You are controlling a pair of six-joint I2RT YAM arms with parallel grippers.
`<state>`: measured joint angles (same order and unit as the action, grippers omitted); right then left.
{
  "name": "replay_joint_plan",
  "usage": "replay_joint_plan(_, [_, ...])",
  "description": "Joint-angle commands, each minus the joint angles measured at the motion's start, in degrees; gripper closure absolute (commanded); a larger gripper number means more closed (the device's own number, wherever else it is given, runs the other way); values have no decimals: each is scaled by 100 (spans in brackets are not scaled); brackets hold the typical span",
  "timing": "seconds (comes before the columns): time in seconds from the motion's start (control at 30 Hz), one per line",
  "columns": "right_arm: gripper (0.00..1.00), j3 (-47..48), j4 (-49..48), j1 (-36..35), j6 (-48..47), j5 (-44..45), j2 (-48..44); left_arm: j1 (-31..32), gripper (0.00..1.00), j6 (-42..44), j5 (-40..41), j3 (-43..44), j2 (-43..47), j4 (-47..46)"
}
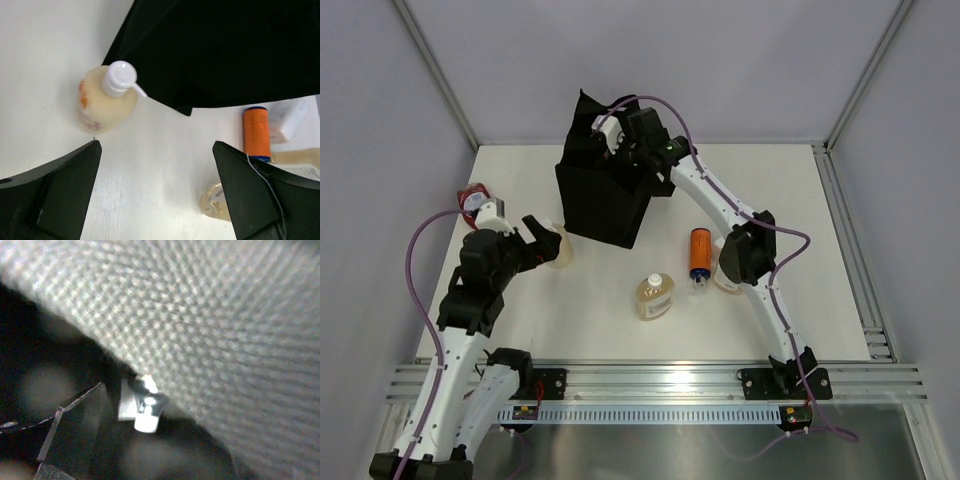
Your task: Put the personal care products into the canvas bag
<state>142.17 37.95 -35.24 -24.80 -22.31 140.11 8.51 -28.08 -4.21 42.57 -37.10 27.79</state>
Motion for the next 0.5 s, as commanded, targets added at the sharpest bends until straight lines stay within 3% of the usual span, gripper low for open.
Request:
replay_joint_plan(0.0, [0,259,186,105,-438,-344,-897,10,1,-207,859,-108,-42,-247])
replay_joint_plan(0.27, [1,-233,-68,343,61,-1336,-1811,10,1,-339,957,-161,-631,-625])
replay_joint_plan(0.37, [1,-286,-218,518,351,-2179,-2084,19,1,-313,974,-213,-911,-853])
replay_joint_plan(0.47, [1,-925,-1163,904,1166,-4127,-2523,10,1,-251,1105,-205,-1263,-951])
